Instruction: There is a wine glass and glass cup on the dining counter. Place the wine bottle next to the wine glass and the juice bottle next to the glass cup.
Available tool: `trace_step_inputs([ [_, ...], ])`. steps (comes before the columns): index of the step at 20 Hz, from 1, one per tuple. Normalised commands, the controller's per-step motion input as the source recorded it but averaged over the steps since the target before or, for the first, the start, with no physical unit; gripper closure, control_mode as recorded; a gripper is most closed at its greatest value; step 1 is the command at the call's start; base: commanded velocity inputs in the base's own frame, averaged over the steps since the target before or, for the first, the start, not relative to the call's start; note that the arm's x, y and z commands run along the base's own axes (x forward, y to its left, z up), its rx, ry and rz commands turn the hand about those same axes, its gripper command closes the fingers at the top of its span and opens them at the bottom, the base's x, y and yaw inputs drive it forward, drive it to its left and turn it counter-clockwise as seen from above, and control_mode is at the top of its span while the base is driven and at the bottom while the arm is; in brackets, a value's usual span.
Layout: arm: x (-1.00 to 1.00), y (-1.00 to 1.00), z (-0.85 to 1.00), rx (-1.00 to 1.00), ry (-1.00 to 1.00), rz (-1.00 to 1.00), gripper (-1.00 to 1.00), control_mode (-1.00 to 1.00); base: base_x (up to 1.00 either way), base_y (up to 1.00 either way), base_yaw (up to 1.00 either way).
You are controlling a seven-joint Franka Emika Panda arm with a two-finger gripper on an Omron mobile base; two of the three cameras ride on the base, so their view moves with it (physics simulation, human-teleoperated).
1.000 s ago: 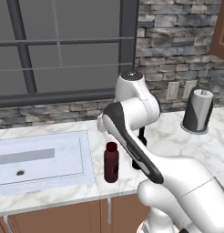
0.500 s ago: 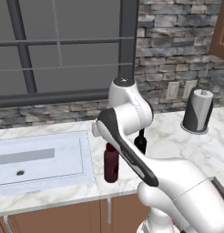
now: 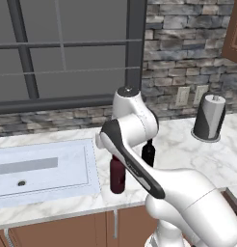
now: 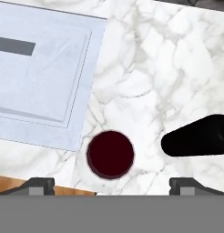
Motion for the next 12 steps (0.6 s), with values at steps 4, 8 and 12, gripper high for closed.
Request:
trace_step_inputs([
  [4, 0.02, -0.02, -0.24, 0.0, 0.02, 0.0, -1.0, -1.0, 0.0, 0.0, 0.0],
  [8, 0.07, 0.0, -0.25, 0.0, 0.06, 0.0, -1.0, -1.0, 0.0, 0.0, 0.0],
  [12, 0.05, 0.0, -0.23, 0.0, 0.06, 0.0, -1.0, -1.0, 0.0, 0.0, 0.0],
])
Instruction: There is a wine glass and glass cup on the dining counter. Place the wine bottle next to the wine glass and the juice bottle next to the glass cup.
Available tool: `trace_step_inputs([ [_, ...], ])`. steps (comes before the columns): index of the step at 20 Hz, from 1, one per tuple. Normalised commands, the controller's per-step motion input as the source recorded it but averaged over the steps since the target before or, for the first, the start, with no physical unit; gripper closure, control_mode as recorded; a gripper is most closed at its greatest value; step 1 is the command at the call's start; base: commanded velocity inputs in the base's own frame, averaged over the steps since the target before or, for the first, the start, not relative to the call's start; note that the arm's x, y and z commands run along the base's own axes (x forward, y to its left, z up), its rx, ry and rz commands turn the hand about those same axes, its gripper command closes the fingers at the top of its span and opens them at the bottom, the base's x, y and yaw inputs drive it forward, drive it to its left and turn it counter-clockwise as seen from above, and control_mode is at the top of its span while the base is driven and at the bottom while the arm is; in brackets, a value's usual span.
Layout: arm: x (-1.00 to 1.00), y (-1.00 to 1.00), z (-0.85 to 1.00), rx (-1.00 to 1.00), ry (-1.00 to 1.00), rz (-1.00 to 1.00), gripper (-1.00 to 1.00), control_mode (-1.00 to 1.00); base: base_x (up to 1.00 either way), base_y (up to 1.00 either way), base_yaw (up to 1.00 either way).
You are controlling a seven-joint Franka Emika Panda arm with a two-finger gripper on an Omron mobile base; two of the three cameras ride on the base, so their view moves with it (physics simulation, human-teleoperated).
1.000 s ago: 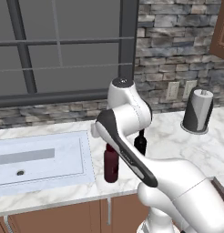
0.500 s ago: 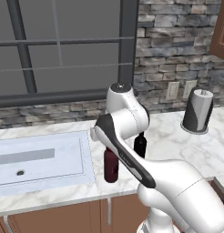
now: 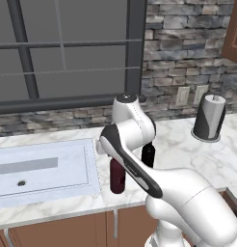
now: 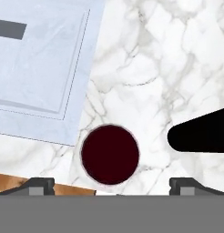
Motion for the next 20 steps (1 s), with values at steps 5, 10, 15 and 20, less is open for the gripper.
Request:
trace_step_inputs([
  [5, 0.1, 0.0, -0.22, 0.0, 0.06, 0.0, -1.0, -1.0, 0.0, 0.0, 0.0],
  [10, 0.03, 0.0, -0.16, 0.0, 0.03, 0.0, -1.0, -1.0, 0.0, 0.0, 0.0],
  [15, 0.0, 0.01, -0.13, 0.0, 0.0, 0.0, -1.0, -1.0, 0.0, 0.0, 0.0],
  [20, 0.0, 0.0, -0.11, 0.0, 0.0, 0.0, -1.0, -1.0, 0.0, 0.0, 0.0],
])
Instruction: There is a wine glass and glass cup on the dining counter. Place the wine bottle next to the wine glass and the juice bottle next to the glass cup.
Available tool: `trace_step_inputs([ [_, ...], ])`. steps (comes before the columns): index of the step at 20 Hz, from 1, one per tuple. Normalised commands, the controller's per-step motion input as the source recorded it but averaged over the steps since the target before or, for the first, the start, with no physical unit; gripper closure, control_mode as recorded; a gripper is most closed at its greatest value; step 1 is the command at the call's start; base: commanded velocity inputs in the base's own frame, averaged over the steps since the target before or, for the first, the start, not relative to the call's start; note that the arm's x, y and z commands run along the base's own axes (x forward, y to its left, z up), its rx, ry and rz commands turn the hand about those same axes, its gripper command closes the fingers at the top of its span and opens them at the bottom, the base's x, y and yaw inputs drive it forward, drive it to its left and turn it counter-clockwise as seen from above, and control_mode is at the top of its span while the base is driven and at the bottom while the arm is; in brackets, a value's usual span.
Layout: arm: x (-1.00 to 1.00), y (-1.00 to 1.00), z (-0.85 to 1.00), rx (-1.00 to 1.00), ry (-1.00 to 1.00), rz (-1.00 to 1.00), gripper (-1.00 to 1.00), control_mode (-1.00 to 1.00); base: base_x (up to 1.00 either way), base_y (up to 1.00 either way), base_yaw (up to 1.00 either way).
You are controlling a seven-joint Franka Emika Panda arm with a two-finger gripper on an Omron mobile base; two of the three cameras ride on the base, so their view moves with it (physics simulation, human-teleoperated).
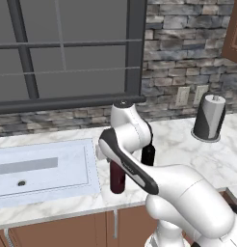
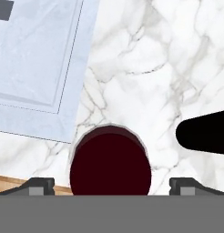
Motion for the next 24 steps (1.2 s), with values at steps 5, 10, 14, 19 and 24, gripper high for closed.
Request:
trace_step_inputs([
  [5, 0.0, 0.0, -0.09, 0.0, 0.0, 0.0, -1.0, -1.0, 0.0, 0.0, 0.0],
  [10, 0.0, 0.0, -0.06, 0.0, 0.0, 0.0, 1.0, -1.0, 0.0, 0.0, 0.0],
  [14, 0.0, 0.03, -0.01, 0.0, 0.0, 0.0, 1.0, -1.0, 0.0, 0.0, 0.0],
  [19, -0.01, 0.01, 0.0, 0.0, 0.0, 0.0, 1.0, -1.0, 0.0, 0.0, 0.0],
  [24, -0.3, 0.01, 0.35, 0.0, -0.01, 0.0, 1.0, -1.0, 0.0, 0.0, 0.0],
])
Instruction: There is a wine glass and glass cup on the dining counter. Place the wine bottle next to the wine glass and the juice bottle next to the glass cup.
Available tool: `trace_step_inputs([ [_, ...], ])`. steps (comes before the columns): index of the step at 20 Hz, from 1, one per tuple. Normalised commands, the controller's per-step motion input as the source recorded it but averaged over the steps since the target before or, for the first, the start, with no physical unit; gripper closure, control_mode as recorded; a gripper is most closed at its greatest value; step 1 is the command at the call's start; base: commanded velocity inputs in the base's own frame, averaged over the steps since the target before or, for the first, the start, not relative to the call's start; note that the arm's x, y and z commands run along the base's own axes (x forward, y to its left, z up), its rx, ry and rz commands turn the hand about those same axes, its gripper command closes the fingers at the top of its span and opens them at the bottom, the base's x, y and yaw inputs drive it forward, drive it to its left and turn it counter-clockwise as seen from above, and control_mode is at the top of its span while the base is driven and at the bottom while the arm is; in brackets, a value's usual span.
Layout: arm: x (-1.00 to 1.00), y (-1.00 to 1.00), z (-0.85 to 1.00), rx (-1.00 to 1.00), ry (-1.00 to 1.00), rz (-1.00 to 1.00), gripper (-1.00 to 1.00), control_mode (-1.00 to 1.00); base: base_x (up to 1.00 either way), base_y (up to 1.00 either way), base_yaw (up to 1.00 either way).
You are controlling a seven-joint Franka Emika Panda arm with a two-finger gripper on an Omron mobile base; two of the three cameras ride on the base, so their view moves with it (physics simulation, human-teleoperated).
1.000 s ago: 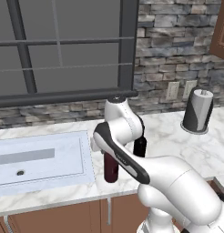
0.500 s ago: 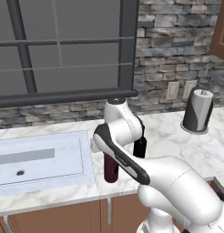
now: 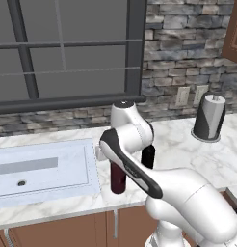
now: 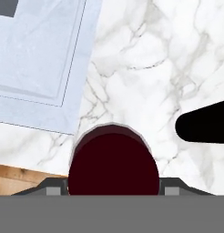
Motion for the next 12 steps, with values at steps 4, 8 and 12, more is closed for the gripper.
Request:
trace_step_inputs([
  [4, -0.46, 0.0, 0.41, 0.0, 0.0, 0.0, 1.0, -1.0, 0.0, 0.0, 0.0],
  [8, -0.53, 0.0, 0.39, 0.0, -0.03, 0.0, 1.0, -1.0, 0.0, 0.0, 0.0],
  [12, -0.47, 0.0, 0.26, 0.0, -0.09, 0.0, 1.0, -1.0, 0.0, 0.0, 0.0],
])
